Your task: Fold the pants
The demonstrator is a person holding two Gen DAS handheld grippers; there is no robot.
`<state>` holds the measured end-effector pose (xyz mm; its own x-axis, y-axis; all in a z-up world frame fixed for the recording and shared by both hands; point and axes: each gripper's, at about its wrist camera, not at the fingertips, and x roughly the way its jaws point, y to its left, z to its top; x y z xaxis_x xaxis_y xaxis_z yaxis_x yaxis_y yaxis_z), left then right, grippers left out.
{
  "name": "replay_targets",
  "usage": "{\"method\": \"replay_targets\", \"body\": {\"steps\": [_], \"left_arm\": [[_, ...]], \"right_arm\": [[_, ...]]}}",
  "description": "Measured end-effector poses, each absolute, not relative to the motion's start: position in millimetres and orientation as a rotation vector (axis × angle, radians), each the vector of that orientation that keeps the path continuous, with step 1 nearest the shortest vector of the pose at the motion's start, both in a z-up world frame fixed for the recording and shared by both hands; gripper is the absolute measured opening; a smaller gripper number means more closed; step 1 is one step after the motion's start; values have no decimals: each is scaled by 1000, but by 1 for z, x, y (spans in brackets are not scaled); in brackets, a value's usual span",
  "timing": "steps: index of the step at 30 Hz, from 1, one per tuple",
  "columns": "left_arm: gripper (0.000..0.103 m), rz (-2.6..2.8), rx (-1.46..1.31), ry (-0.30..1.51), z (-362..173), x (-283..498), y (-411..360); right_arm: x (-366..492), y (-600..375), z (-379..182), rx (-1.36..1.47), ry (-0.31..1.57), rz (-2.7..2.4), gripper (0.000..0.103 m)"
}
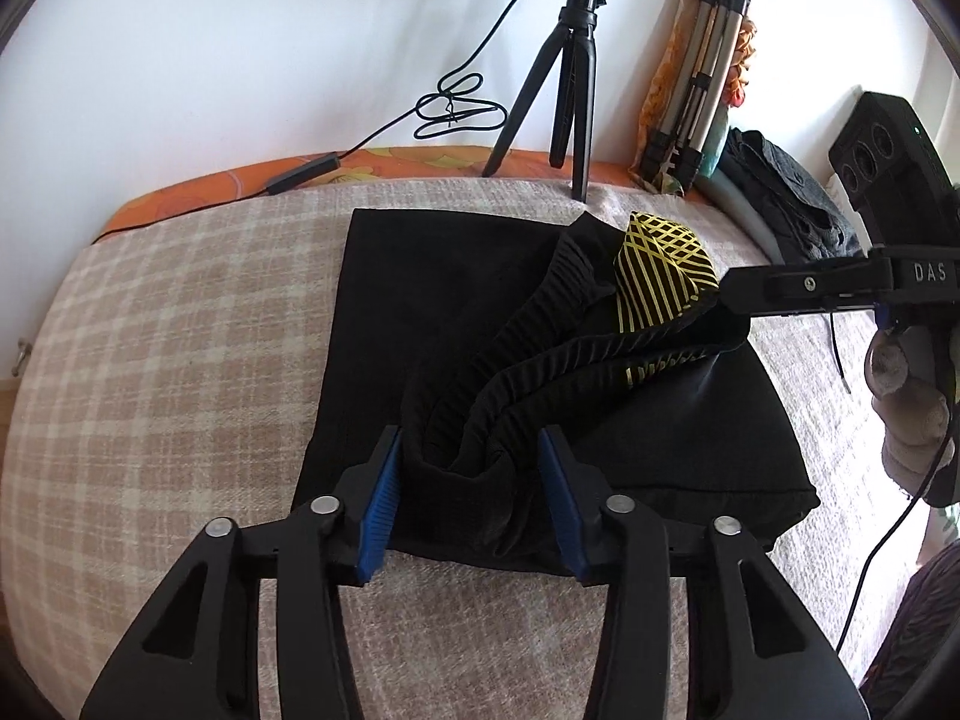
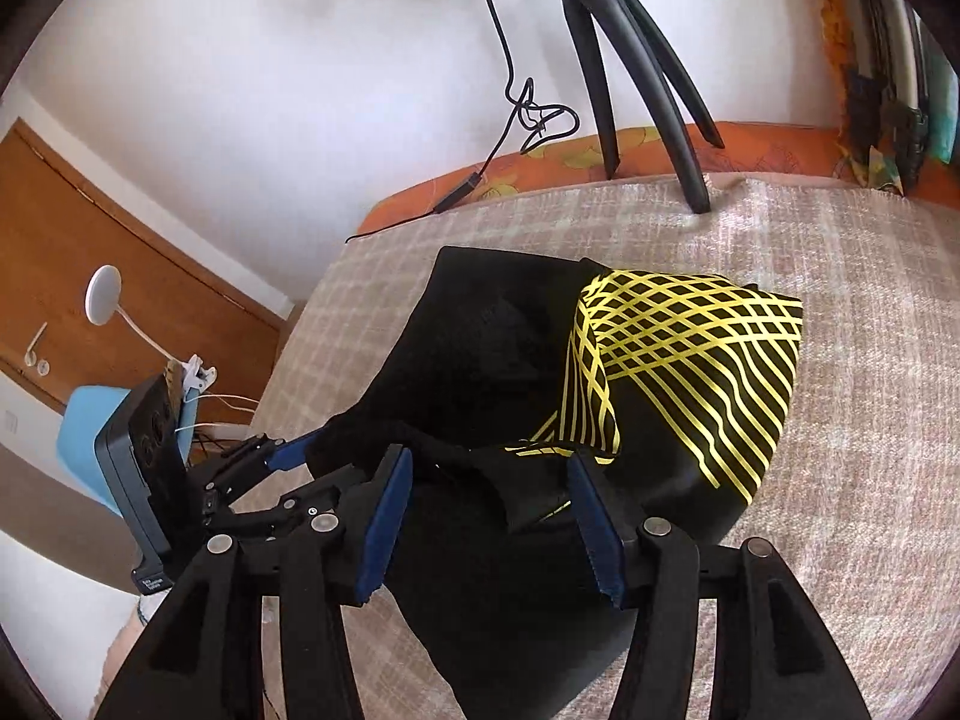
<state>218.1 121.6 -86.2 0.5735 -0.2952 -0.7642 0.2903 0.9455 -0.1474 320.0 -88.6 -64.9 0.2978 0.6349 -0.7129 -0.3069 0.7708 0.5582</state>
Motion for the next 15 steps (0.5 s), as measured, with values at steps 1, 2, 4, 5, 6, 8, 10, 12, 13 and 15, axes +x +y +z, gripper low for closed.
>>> {"method": "replay_targets", "body": {"steps": [1,2,4,5,6,8,10,12,13,15], "left_arm": [[24,-342,1,892,-86,218,121],[22,-346,-6,886,-86,218,123],[19,-344,-29,870,-85,217,126],[18,-334,-39,854,-84,216,129],[17,-316,-55,835,-82,214,132],[17,-285,-90,791,-78,208,139],[17,-280,-76,789,-80,204,139],[17,-273,-48,797,-85,201,137],[17,-267,-57,807,-88,202,138],[17,-271,-115,809,-91,204,143]], "right_arm": [[325,-85,-65,350,1115,641,57],[333,-80,-66,360,1125,642,57],[351,-73,-69,404,1143,649,57],[360,-70,-70,426,1137,652,56],[367,-67,-69,439,1126,653,56],[379,-62,-63,400,1100,597,56],[381,-52,-51,304,1064,600,56],[380,-45,-38,211,1029,606,56],[380,-41,-35,180,1024,614,56],[375,-36,-29,118,1006,663,56]]}}
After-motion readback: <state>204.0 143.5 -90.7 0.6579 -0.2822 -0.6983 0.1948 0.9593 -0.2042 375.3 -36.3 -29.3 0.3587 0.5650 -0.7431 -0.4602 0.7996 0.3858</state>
